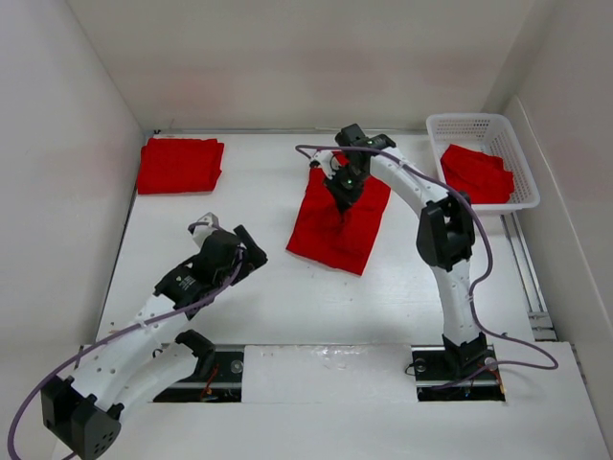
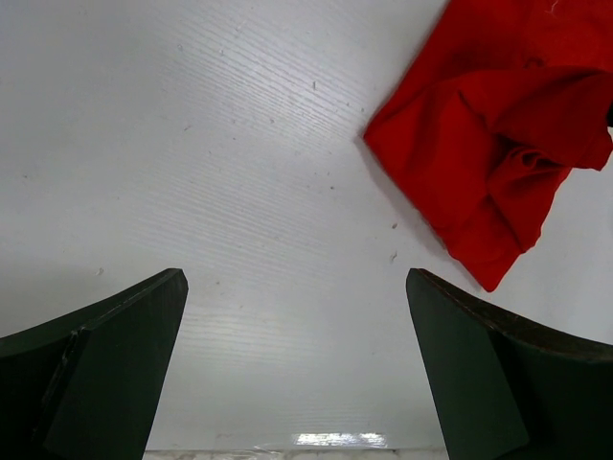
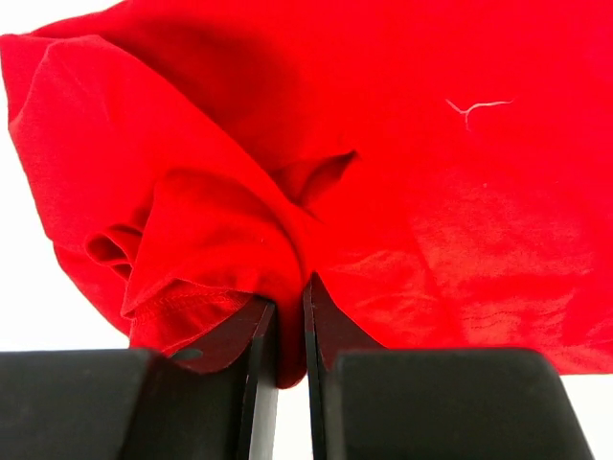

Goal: Fold and stack the t-shirts
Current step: Fold the folded rectangular tshirt in 1/3 of the way

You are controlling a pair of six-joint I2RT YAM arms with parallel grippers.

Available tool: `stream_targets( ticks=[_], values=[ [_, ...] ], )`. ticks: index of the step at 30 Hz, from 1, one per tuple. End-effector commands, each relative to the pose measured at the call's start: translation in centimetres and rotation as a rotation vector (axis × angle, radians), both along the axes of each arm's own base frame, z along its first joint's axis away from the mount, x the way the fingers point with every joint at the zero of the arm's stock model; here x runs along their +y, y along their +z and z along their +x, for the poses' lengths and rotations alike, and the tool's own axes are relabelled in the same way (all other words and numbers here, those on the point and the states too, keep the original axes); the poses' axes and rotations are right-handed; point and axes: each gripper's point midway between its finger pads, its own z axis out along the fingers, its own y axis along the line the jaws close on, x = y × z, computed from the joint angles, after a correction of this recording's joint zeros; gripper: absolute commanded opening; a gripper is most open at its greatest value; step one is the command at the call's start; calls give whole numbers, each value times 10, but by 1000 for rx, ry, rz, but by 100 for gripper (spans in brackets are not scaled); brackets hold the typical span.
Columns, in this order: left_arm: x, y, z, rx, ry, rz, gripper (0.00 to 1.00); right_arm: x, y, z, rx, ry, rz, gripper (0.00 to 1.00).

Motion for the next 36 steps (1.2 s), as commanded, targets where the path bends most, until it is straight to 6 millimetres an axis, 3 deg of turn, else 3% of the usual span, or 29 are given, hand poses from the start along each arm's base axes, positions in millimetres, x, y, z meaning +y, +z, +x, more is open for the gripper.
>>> stream_targets(
  ticks=[1, 3, 4, 6, 9, 10, 13, 14, 16, 17, 19, 20, 21, 23, 24, 26, 27, 31, 36],
  values=[
    [-4, 1, 4, -16, -22, 3, 100, 2, 17, 19, -74, 8, 26, 14],
    [-4, -1, 5, -8, -22, 8, 100, 3, 13, 25, -89, 5, 23, 20],
    [-5, 1, 6, -19, -28, 8, 100, 0, 13, 26, -92, -11, 10, 34],
    [-7, 0, 7, -15, -36, 2, 100, -1, 13, 30, -106, -30, 0, 40],
    [-11, 1, 9, -22, -49, -4, 100, -3, 21, 51, -189, -127, -7, 62],
    [-11, -2, 9, -15, -56, 8, 100, -3, 24, 56, -215, -146, 1, 64],
    [-14, 1, 12, -22, -69, 4, 100, -9, 46, 64, -278, -258, 11, 81],
    [-16, 4, 14, -34, -69, -3, 100, -9, 70, 71, -335, -327, 58, 99],
    [-17, 6, 17, -42, -76, 1, 100, -19, 93, 78, -434, -441, 56, 100],
    [-20, 10, 21, -53, -76, -5, 100, -24, 111, 76, -480, -509, 110, 100],
    [-21, 9, 24, -53, -76, -5, 100, -24, 123, 64, -523, -555, 129, 100],
    [-24, 12, 28, -62, -82, -3, 100, -18, 110, 47, -497, -544, 127, 100],
    [-24, 10, 28, -54, -82, 2, 100, -15, 131, 38, -534, -559, 170, 100],
    [-26, 20, 35, -78, -82, 3, 100, 0, 128, 13, -538, -571, 168, 100],
    [-26, 16, 35, -65, -83, 11, 100, 0, 111, -2, -523, -571, 127, 100],
    [-25, 25, 42, -88, -64, 17, 100, 4, 108, -17, -561, -604, 92, 100],
    [-25, 25, 42, -88, -64, 17, 100, 20, 98, -34, -549, -571, 83, 100],
    [-17, 25, 39, -77, -32, 41, 100, 43, 68, -60, -501, -617, 28, 100],
    [-1, 26, 27, -83, 46, 24, 100, 71, 28, -77, -434, -715, -27, 94]
  ],
)
